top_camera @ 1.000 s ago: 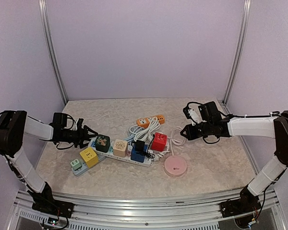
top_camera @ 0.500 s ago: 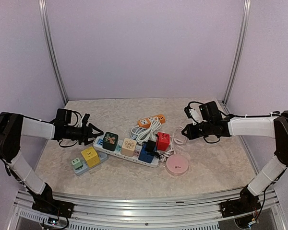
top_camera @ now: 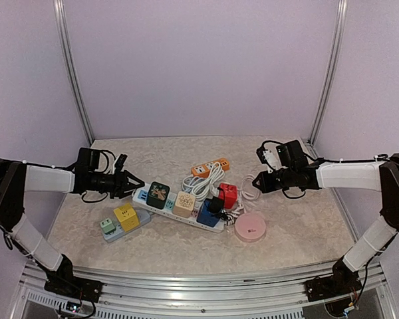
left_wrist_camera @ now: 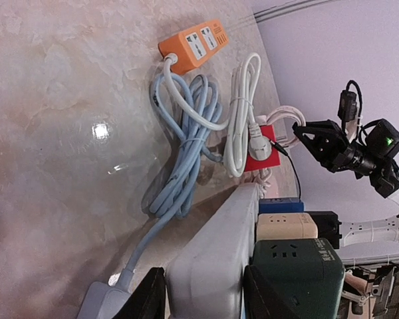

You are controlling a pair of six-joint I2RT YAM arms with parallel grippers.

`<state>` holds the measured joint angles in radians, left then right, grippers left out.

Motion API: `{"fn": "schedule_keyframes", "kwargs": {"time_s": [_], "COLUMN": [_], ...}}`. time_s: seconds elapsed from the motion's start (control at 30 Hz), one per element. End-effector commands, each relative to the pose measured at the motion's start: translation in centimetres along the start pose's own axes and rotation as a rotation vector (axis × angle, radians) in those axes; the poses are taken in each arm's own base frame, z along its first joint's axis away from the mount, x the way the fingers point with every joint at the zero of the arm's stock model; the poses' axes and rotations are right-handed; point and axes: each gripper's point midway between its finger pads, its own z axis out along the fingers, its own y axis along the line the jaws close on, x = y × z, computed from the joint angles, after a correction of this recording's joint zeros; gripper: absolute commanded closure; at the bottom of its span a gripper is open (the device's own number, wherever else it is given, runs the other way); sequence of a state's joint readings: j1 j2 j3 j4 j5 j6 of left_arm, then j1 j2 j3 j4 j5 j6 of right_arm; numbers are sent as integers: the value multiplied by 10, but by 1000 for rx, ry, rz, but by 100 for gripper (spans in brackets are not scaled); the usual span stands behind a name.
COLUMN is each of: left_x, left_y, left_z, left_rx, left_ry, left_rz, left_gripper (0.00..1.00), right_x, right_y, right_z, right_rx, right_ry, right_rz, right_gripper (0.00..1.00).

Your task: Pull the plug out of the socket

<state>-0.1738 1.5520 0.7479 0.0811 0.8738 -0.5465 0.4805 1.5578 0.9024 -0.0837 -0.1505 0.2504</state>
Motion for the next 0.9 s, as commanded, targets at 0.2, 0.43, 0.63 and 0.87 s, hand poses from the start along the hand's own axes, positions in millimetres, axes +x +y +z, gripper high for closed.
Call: {"fn": "schedule_keyframes", "kwargs": {"time_s": [0.2,0.43,0.63,0.87], "left_x": [-8,-25,-29,-36], "left_y": [-72,-91,-94,-91], "left_z": [-4,-8,-8,-2], "left_rx": [165,171,155,128], "left_ry": [51,20,26,61], "left_rz": [139,186,174,149], "left_gripper": [71,72,73,73], "right_x": [-33,-36,-46,-47], "right_y": [-13,-8,3,56], "right_z": [-13,-26,-67,-113], "right_rx": [59,46,13,-163], "right_ry": [-112,-114,-189,-269], "right_rz": [37,68,118,11], "right_gripper": [78,24,8,7]}}
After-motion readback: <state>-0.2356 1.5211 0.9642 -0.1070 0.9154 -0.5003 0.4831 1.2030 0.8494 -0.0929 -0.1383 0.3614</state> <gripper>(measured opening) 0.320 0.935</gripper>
